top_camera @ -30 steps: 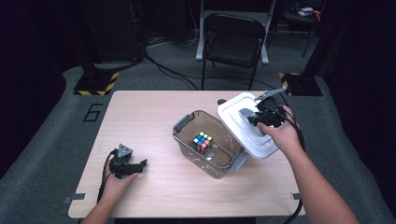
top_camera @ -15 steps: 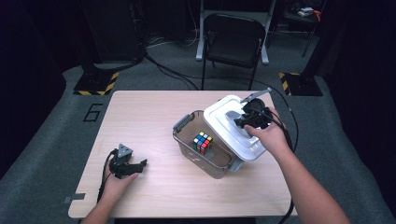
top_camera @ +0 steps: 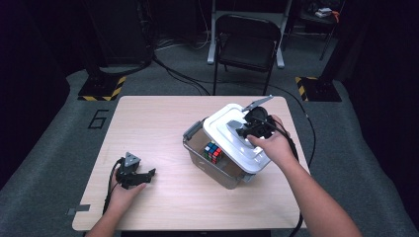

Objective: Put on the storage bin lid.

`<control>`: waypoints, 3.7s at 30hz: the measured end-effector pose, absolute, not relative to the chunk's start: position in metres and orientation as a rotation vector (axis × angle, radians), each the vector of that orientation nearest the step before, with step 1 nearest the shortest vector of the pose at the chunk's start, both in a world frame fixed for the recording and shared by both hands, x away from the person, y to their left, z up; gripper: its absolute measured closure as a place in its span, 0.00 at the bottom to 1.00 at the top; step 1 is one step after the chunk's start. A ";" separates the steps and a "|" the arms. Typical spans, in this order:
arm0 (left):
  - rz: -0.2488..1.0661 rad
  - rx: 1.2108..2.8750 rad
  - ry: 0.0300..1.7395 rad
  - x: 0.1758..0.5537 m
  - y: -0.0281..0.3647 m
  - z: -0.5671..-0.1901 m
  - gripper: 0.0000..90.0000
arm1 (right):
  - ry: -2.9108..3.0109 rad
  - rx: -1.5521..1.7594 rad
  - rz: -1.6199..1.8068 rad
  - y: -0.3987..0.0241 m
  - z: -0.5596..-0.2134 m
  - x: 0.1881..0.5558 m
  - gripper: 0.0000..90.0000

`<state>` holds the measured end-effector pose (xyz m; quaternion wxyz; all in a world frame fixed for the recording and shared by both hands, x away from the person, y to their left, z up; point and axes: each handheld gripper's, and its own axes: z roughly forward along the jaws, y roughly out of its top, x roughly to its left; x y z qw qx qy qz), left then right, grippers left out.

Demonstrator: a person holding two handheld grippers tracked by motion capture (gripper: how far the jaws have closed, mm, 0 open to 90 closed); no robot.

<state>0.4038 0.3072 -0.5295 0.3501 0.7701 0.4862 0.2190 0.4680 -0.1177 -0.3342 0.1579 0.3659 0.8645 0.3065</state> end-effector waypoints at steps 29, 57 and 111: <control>0.567 1.995 1.259 0.404 0.307 -0.529 0.25 | 2.532 0.945 0.916 -0.078 -0.342 0.464 0.74; 0.567 1.996 1.258 0.404 0.307 -0.529 0.25 | 2.579 0.930 0.916 -0.061 -0.357 0.462 0.74; 0.567 1.995 1.259 0.404 0.307 -0.529 0.25 | 2.344 1.136 0.989 -0.146 -0.341 0.460 0.49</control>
